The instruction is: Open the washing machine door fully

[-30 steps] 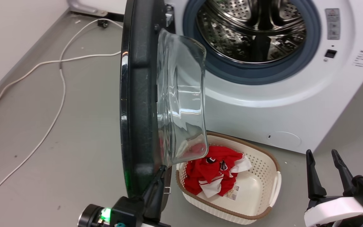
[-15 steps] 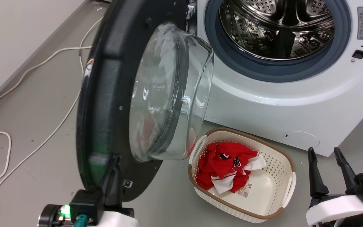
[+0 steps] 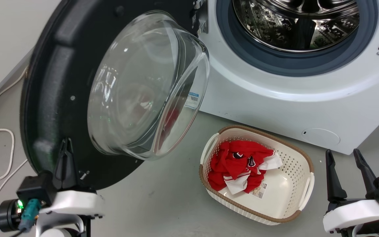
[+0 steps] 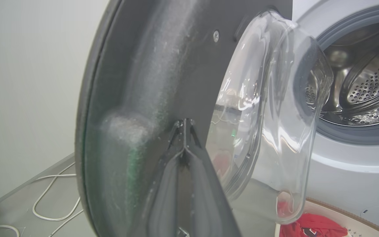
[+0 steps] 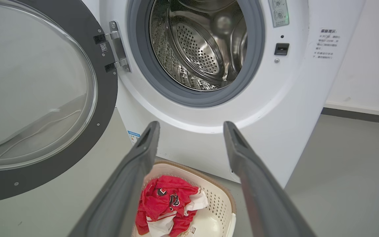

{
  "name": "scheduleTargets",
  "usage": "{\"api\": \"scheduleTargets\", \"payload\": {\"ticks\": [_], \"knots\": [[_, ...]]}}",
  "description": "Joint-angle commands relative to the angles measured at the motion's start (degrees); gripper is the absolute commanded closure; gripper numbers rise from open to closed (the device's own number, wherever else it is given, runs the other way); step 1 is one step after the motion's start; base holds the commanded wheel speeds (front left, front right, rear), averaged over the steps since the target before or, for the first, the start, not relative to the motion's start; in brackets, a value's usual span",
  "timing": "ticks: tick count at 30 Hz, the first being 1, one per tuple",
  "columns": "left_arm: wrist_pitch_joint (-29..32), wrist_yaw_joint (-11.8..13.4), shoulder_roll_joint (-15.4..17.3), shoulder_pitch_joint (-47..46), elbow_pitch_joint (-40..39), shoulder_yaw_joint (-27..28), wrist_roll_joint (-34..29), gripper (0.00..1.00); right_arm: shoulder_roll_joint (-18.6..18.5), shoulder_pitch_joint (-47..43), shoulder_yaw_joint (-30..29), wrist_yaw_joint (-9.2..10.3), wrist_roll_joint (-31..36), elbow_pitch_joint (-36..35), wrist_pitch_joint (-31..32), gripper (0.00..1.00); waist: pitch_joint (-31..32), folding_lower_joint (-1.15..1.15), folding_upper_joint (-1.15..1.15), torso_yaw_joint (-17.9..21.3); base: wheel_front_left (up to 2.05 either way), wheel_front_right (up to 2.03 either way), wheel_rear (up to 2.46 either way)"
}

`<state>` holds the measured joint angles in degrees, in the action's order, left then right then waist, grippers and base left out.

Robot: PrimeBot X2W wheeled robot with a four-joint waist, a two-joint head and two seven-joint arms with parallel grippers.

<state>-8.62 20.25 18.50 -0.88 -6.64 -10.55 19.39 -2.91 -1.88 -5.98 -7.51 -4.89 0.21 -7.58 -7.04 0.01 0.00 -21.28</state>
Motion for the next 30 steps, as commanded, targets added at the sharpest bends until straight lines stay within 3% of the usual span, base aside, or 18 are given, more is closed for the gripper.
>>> {"api": "scheduleTargets", "payload": {"ticks": [1, 10, 16, 30], "knots": [[-0.6, -0.39, 0.07, -1.36, 0.96, 0.89, 0.99, 1.0, 0.06, 0.8, -0.09, 0.04, 0.25, -0.33, -0.01, 0.0, -0.4, -0.01, 0.0, -0.09, 0.0, 0.0, 0.0], [-4.22, -2.68, 0.29, -6.94, 9.46, 5.29, 5.17, 1.0, 0.06, 1.99, 0.22, 0.04, 0.65, -0.67, 0.76, 0.0, -2.14, -0.01, 0.0, 0.13, 0.0, 0.0, 0.0], [-5.53, -4.85, 2.27, -11.05, 15.17, 8.85, 7.23, 1.0, 0.06, 2.21, 0.11, 0.04, 0.92, -0.77, 1.03, 0.0, -3.17, -0.01, 0.0, 0.5, 0.0, 0.0, 0.0], [-6.59, -8.65, 3.94, -16.83, 25.29, 13.48, 8.41, 1.0, 0.06, 3.06, 0.24, 0.04, 0.45, 0.12, 0.79, 0.0, -3.4, -0.01, 0.0, 1.75, 0.0, 0.0, 0.0]]}}
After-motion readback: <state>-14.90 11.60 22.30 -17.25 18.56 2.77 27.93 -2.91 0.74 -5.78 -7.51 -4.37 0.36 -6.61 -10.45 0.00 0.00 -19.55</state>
